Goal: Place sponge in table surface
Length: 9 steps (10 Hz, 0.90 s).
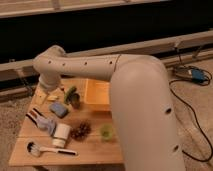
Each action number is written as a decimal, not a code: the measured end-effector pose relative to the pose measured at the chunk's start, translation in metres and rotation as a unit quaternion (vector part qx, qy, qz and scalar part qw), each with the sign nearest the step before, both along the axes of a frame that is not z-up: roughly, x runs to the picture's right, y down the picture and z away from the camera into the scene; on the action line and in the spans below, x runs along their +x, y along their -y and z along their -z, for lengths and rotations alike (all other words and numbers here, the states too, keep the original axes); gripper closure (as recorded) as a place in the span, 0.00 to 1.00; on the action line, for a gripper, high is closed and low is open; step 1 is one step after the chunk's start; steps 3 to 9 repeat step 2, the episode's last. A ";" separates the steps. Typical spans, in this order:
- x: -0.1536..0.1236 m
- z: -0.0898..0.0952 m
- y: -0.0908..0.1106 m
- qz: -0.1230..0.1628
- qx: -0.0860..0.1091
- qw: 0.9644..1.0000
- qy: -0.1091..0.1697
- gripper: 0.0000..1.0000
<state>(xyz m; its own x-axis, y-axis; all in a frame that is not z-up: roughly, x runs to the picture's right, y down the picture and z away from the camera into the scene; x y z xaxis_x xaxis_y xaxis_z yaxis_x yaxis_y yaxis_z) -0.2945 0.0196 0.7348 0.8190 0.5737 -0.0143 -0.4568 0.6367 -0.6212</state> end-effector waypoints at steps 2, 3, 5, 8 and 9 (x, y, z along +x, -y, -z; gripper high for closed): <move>0.002 0.000 0.001 -0.001 0.000 1.000 -0.001 0.20; 0.002 0.000 0.001 -0.001 0.000 1.000 -0.001 0.20; 0.002 0.000 0.001 -0.001 0.000 1.000 -0.001 0.20; 0.002 0.000 0.001 -0.001 0.000 1.000 -0.001 0.20; 0.002 0.000 0.001 -0.001 0.000 1.000 -0.001 0.20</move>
